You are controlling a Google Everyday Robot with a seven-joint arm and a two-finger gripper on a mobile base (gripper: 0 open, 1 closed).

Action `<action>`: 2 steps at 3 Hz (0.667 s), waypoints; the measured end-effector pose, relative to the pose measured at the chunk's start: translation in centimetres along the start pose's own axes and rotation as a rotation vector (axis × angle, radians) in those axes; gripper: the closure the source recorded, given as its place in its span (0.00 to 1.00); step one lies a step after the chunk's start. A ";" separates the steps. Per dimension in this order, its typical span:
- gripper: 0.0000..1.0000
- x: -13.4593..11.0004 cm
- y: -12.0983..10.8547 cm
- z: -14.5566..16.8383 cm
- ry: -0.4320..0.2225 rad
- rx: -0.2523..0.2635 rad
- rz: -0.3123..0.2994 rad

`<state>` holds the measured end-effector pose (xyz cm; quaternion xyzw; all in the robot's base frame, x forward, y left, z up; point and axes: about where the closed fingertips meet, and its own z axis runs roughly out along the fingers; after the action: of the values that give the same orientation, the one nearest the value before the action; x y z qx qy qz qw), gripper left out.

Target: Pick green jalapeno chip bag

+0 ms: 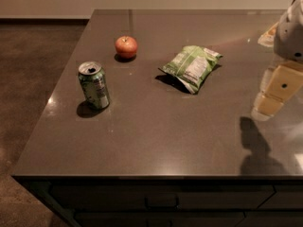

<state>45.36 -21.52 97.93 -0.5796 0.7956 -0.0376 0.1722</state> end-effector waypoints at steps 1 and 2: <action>0.00 -1.0 -3.2 1.7 -0.013 0.023 0.111; 0.00 -2.2 -7.4 5.2 -0.031 0.049 0.271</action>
Offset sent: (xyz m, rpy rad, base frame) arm 0.1476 0.0041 -0.0468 0.1763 -0.0431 -0.4342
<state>54.30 -21.13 95.43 -0.4629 0.8627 -0.0245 0.2021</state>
